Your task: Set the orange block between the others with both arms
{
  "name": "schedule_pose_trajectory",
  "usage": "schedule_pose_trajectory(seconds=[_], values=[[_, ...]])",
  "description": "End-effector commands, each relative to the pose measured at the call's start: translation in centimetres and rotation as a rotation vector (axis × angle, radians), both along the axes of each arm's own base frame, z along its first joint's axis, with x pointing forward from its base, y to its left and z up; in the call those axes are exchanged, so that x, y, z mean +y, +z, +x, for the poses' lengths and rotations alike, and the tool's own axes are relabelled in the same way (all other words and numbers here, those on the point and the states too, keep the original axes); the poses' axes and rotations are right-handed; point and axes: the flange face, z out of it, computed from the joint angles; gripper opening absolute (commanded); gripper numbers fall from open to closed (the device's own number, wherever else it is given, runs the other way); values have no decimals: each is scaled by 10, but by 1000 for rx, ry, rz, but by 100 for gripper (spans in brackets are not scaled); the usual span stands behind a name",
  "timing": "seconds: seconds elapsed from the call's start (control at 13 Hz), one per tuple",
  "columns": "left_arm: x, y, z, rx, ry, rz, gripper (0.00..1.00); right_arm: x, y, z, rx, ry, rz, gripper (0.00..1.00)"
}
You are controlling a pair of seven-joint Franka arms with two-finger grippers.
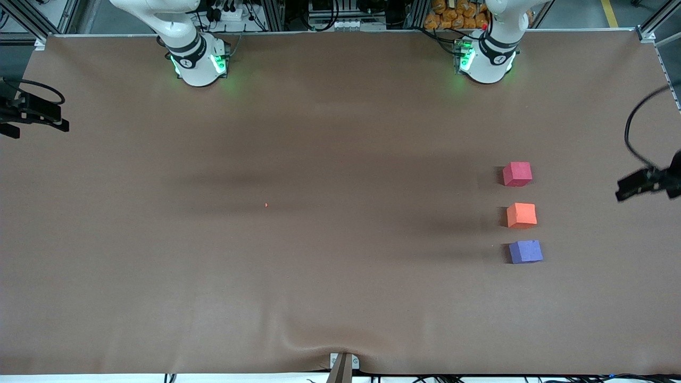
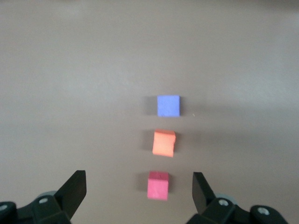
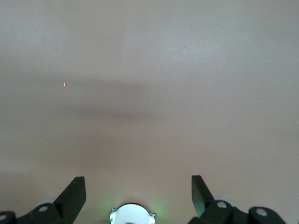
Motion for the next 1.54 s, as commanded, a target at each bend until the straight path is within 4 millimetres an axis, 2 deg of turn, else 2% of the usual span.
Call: schedule_pose_trajectory(seconds=[0.0, 0.31, 0.38, 0.54, 0.62, 0.85, 1.15, 1.46], values=[[-11, 36, -28, -20, 3, -6, 100, 2, 4, 0, -6, 10, -12, 100], [-18, 51, -45, 3, 7, -24, 100, 2, 4, 0, -6, 10, -12, 100], [-21, 60, -52, -11, 3, -33, 100, 2, 4, 0, -6, 10, -12, 100], [-32, 62, -58, -9, 3, -36, 100, 2, 4, 0, -6, 10, -12, 100], [-28, 66, -66, -2, 14, -46, 100, 2, 4, 0, -6, 10, -12, 100], [-22, 61, -81, 19, 26, -72, 100, 2, 4, 0, -6, 10, -12, 100], [-25, 56, -96, 36, 23, -78, 100, 1, 4, 0, -6, 9, -12, 100], [-27, 55, -92, 36, 11, -66, 100, 2, 4, 0, -5, 9, -10, 100]])
